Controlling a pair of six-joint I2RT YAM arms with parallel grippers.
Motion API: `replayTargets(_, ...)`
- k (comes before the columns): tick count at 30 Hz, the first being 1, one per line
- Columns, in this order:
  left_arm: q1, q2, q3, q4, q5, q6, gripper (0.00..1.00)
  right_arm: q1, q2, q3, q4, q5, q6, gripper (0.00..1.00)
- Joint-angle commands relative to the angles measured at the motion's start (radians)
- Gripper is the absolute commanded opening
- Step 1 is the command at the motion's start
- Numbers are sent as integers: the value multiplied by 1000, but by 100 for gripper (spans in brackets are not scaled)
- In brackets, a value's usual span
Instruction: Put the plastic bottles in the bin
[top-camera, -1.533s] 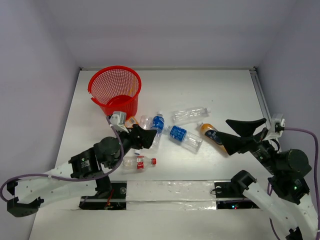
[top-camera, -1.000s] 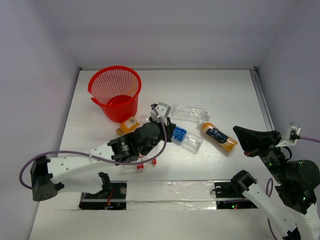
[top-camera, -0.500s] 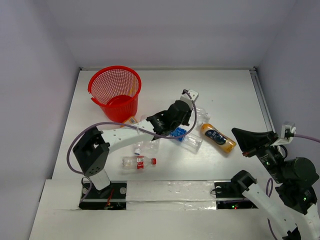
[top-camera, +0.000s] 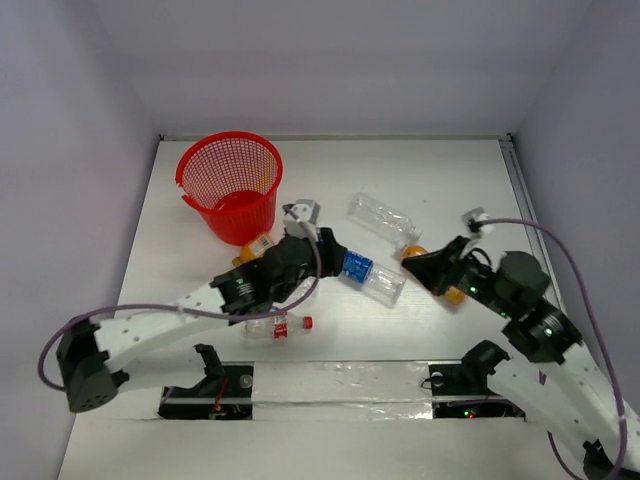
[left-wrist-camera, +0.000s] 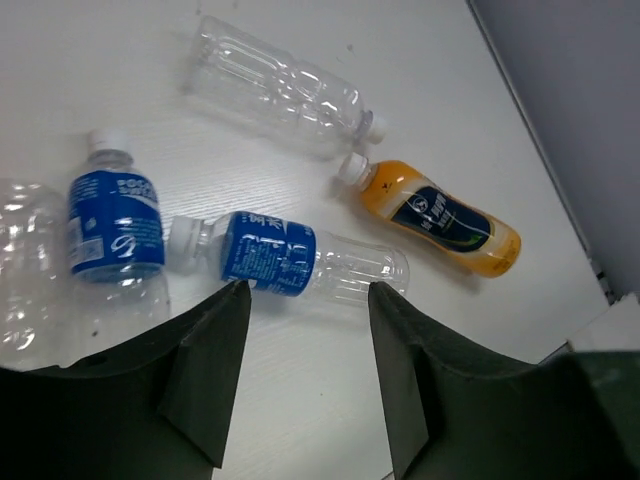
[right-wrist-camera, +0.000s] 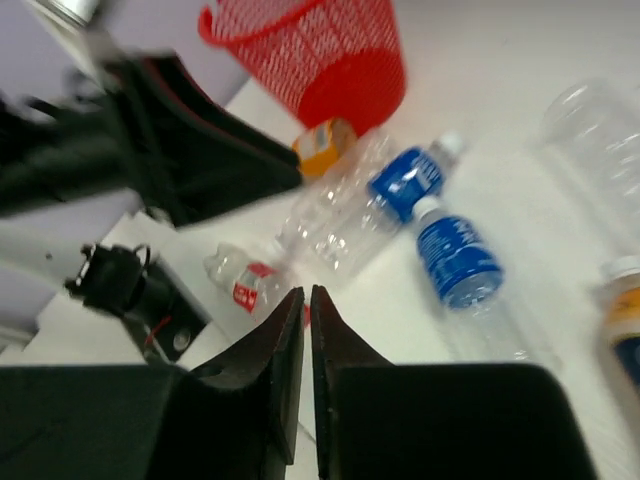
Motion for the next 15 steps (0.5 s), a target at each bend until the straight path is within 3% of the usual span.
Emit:
replayTargets(1, 4, -180, -34, -115, -131, -113, 48, 42, 89, -98, 189, -196, 34, 14)
replayTargets(5, 4, -380, -37, -225, -225, -134, 61, 210, 207, -134, 349, -127, 65, 27)
replayTargets(7, 4, -446, -20, -293, -277, -127, 64, 364, 354, -113, 409, -65, 48, 34)
replayTargets(9, 13, -466, 1, -375, -292, -133, 64, 447, 479, -41, 455, 2, 5, 46)
replayTargets(10, 13, -480, 6, -394, -297, -138, 64, 508, 603, -13, 480, 37, -12, 57)
replayTargets(13, 13, -517, -12, -431, -303, -144, 65, 562, 832, 97, 517, 57, -95, 74)
replayTargets(15, 24, -541, -35, -440, -308, -132, 66, 576, 932, 200, 500, 72, -167, 79)
